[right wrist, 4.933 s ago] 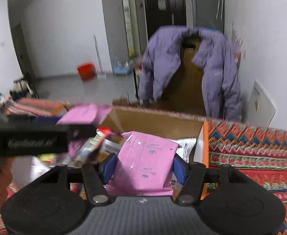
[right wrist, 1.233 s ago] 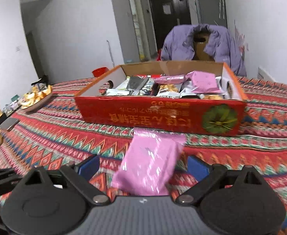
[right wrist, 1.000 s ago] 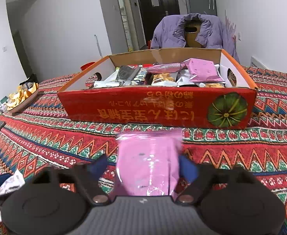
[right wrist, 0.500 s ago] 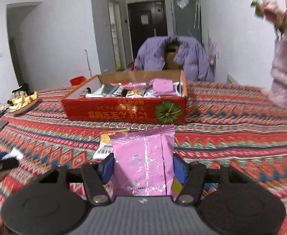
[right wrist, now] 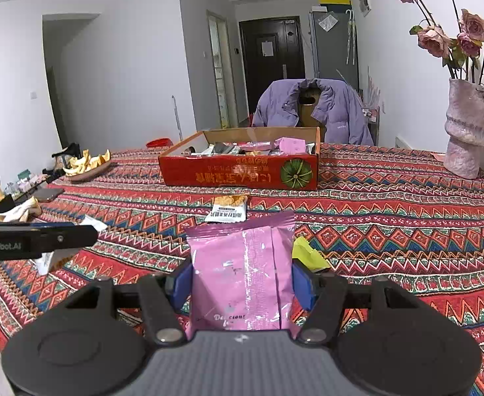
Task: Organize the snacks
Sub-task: 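Carry both held snacks over the box and lower them inside, then open both tools and withdraw them toward the last snacks, then grasp the yellow-green bar with the right tool while the left grasps the biscuit packet, then carry both held snacks over the box and lower them inside, then open both tools to release the snacks into the box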
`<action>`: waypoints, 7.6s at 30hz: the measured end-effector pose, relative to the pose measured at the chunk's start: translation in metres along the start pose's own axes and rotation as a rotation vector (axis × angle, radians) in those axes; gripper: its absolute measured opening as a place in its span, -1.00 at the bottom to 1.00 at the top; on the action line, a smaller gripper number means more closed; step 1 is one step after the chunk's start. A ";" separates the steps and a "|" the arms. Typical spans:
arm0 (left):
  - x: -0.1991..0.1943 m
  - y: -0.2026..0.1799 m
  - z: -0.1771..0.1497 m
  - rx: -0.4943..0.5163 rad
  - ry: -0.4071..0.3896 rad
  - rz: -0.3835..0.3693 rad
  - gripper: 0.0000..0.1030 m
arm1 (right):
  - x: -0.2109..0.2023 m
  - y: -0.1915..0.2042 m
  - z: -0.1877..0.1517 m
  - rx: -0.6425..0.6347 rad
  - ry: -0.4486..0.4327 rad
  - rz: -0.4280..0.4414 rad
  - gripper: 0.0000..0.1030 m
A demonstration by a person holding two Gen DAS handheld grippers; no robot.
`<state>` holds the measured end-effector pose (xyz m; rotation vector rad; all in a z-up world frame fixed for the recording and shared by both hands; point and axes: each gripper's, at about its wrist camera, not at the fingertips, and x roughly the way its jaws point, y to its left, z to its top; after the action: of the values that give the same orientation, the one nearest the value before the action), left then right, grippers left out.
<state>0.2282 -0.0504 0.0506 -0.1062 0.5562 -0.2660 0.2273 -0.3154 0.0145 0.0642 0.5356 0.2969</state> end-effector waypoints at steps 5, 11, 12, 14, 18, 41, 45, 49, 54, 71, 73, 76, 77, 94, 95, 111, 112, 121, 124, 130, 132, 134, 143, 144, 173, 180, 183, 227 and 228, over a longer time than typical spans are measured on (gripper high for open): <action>0.019 -0.004 0.025 0.012 0.014 -0.024 0.11 | 0.015 -0.010 0.019 0.029 -0.020 0.050 0.18; 0.094 -0.010 0.126 0.060 -0.044 -0.028 0.11 | 0.084 -0.048 0.104 0.125 -0.069 0.101 0.17; 0.111 -0.010 0.141 0.054 -0.039 -0.014 0.11 | 0.098 -0.054 0.121 0.134 -0.073 0.099 0.17; 0.147 -0.010 0.172 0.034 -0.016 -0.013 0.11 | 0.130 -0.066 0.152 0.138 -0.054 0.091 0.18; 0.225 -0.016 0.214 0.044 0.039 0.015 0.11 | 0.199 -0.086 0.201 0.155 0.010 0.090 0.17; 0.361 0.001 0.225 -0.045 0.196 -0.071 0.45 | 0.289 -0.116 0.213 0.098 0.128 -0.056 0.37; 0.336 0.004 0.232 0.007 0.169 -0.040 0.47 | 0.273 -0.112 0.220 0.077 0.125 -0.062 0.37; 0.296 0.012 0.230 0.079 0.139 0.002 0.53 | 0.248 -0.104 0.222 0.050 0.126 -0.049 0.39; 0.230 0.032 0.218 0.125 0.088 0.064 0.63 | 0.201 -0.090 0.221 0.025 0.077 -0.052 0.59; 0.012 0.046 0.081 0.205 -0.121 0.173 0.92 | 0.040 -0.010 0.107 -0.113 -0.075 0.002 0.88; -0.008 0.039 0.056 0.220 -0.143 0.176 0.95 | 0.023 -0.002 0.085 -0.116 -0.077 0.004 0.88; -0.033 0.033 0.026 0.210 -0.173 0.205 0.96 | -0.003 0.010 0.054 -0.104 -0.074 0.004 0.90; -0.041 0.031 0.018 0.194 -0.177 0.213 0.96 | -0.011 0.013 0.044 -0.098 -0.069 0.004 0.92; -0.063 0.043 -0.026 0.139 -0.140 0.264 1.00 | -0.028 0.021 -0.028 0.035 0.000 -0.006 0.98; -0.060 0.043 -0.025 0.138 -0.135 0.260 1.00 | -0.024 0.020 -0.027 0.041 0.002 -0.006 0.98; 0.061 0.032 0.018 0.082 0.030 0.097 1.00 | 0.087 -0.016 -0.008 0.231 0.061 0.014 0.88; 0.072 0.030 0.020 0.088 0.037 0.092 1.00 | 0.094 -0.017 -0.007 0.227 0.066 0.004 0.84; 0.173 0.007 0.045 0.156 0.119 0.036 0.87 | 0.146 -0.008 0.009 -0.064 0.147 -0.078 0.03; 0.206 -0.005 0.054 0.193 0.139 0.045 0.70 | 0.158 -0.024 0.020 -0.085 0.138 -0.123 -0.15; 0.250 -0.022 0.062 0.188 0.168 0.038 0.68 | 0.171 -0.060 0.030 -0.041 0.141 -0.176 -0.13; 0.261 -0.024 0.061 0.171 0.185 0.059 0.68 | 0.174 -0.065 0.029 -0.027 0.155 -0.168 -0.09; 0.268 -0.025 0.059 0.159 0.193 0.066 0.68 | 0.173 -0.066 0.026 -0.028 0.149 -0.164 -0.08; 0.256 -0.023 0.057 0.118 0.165 0.086 -0.18 | 0.160 -0.061 0.020 -0.034 0.144 -0.155 -0.31; 0.251 -0.023 0.056 0.110 0.166 0.080 -0.18 | 0.157 -0.060 0.018 -0.030 0.140 -0.151 -0.34; 0.054 0.027 0.048 0.059 -0.044 0.099 -0.18 | 0.047 0.006 0.026 -0.043 -0.023 -0.036 -0.37; 0.113 0.032 0.127 0.069 -0.081 0.023 -0.18 | 0.100 -0.011 0.099 -0.076 -0.047 0.020 -0.37; 0.152 0.029 0.157 0.090 -0.063 0.008 -0.18 | 0.143 -0.023 0.136 -0.080 -0.040 0.032 -0.37; 0.233 0.082 0.202 0.170 -0.124 0.269 1.00 | 0.234 -0.043 0.228 -0.140 -0.057 -0.195 1.00; 0.228 0.082 0.199 0.174 -0.152 0.265 1.00 | 0.228 -0.043 0.224 -0.143 -0.077 -0.195 1.00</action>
<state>0.5385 -0.0290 0.0892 0.1151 0.3884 -0.0463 0.5398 -0.2856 0.0885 -0.1139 0.4395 0.1413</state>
